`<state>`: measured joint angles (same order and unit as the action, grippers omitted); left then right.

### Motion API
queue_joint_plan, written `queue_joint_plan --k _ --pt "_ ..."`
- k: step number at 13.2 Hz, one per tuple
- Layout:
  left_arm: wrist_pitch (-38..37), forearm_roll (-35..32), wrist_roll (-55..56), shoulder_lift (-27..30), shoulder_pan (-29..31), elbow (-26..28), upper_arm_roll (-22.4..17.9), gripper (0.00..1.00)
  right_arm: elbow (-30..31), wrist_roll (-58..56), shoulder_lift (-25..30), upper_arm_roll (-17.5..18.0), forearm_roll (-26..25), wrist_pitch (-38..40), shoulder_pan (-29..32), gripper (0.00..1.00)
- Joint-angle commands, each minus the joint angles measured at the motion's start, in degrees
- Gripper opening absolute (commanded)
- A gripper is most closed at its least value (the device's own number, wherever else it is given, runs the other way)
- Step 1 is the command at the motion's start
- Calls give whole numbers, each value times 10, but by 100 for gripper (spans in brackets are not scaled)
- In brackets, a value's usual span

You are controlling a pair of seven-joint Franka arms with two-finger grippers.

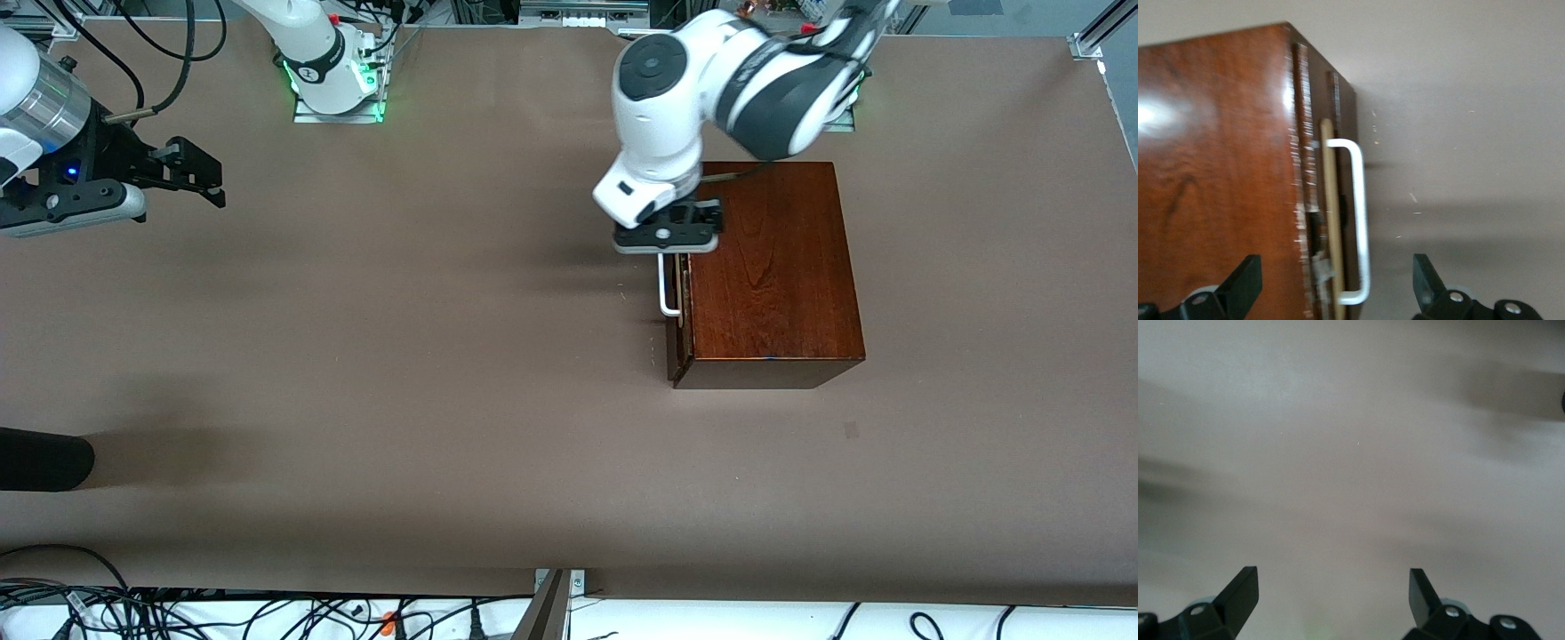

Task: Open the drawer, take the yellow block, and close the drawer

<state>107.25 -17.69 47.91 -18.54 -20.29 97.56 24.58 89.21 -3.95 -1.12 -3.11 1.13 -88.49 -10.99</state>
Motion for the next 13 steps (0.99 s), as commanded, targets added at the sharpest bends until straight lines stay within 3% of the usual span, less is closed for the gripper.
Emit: queue_joint_plan --k 1,4,13 --pt "5 -59 26 -39 -30 -14 2 100 -11 5 -3 0 -3 10 1 100" --pt "12 -74 75 -66 -45 -11 2 100 -11 4 -3 -1 -3 10 1 100" --pt "31 -95 71 -105 -42 4 3 100 -11 3 -3 -1 -3 10 1 100"
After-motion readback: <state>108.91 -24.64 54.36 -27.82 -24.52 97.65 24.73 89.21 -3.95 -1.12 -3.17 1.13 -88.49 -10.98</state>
